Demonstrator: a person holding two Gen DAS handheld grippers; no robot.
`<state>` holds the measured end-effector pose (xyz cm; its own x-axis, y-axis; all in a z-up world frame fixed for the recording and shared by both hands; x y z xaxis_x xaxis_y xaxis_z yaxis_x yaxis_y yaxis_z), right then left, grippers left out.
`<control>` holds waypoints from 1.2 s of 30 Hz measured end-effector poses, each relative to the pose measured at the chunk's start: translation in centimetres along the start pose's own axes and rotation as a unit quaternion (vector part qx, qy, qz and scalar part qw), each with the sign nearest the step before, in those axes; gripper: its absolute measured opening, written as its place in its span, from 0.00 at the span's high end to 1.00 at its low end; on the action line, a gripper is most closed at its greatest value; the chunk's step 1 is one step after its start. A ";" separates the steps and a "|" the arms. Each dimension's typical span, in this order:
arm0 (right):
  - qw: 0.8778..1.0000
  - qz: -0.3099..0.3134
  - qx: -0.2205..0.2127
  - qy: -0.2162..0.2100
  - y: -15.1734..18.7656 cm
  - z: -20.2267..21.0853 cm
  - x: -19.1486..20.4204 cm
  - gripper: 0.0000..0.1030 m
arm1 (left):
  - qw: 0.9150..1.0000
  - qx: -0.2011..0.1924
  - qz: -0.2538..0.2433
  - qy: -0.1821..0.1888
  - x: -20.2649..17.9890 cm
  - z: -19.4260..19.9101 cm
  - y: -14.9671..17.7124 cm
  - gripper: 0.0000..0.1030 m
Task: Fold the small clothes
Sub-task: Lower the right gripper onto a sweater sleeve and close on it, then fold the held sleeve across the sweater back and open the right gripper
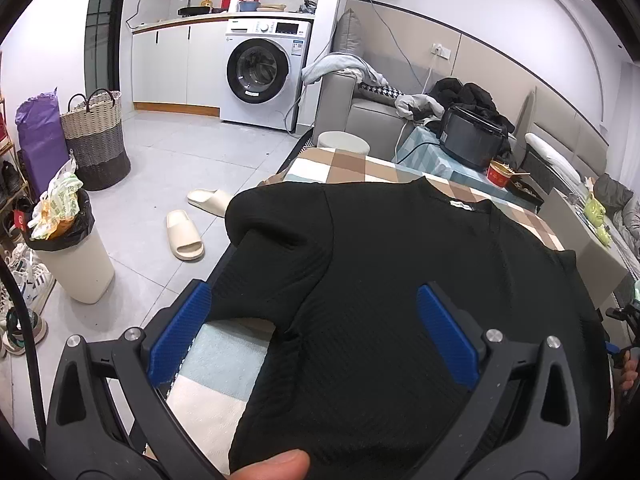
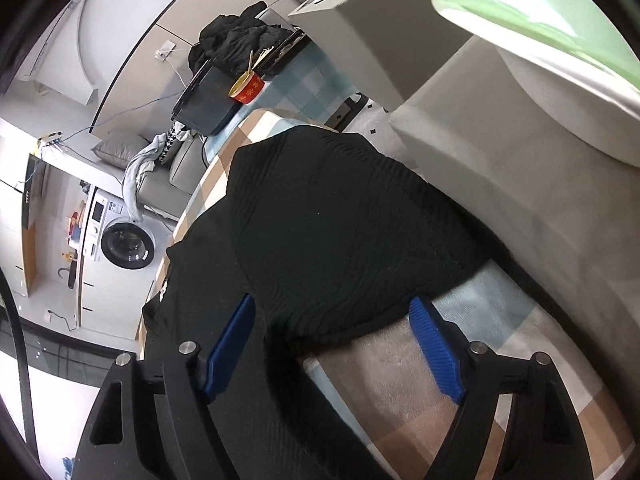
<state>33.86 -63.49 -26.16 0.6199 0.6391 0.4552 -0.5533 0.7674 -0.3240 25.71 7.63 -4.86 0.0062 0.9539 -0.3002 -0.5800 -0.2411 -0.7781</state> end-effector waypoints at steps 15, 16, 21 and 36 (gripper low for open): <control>0.997 -0.071 0.016 0.015 0.8 -1.2 0.3 0.85 | 1.000 -0.001 -0.001 0.009 0.0 -1.6 0.1 0.01; 0.997 -0.067 0.013 0.026 0.9 -1.4 0.4 0.91 | 1.000 0.000 -0.001 0.007 0.1 -1.6 0.1 0.01; 0.997 0.029 -0.055 0.045 1.1 0.4 4.0 0.93 | 1.000 -0.001 0.003 0.004 0.6 -1.4 0.4 0.01; 0.879 0.476 0.017 -0.036 15.0 1.8 14.6 0.56 | 1.000 0.002 0.002 0.002 1.2 -0.3 1.5 0.01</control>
<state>33.59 -42.74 -22.95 -0.1687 0.9847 0.0432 -0.8187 -0.1155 -0.5624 25.06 8.38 -6.58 0.0065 0.9521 -0.3058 -0.5840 -0.2447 -0.7740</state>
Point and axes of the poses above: each gripper's, at about its wrist camera, not at the fingertips, and z roughly against the way its jaws point, x to its left, y to its underside, the point moved 5 cm from there along -z, roughly the way its jaws point, and after that the axes turned 13 degrees about y, right-handed, at the moved point
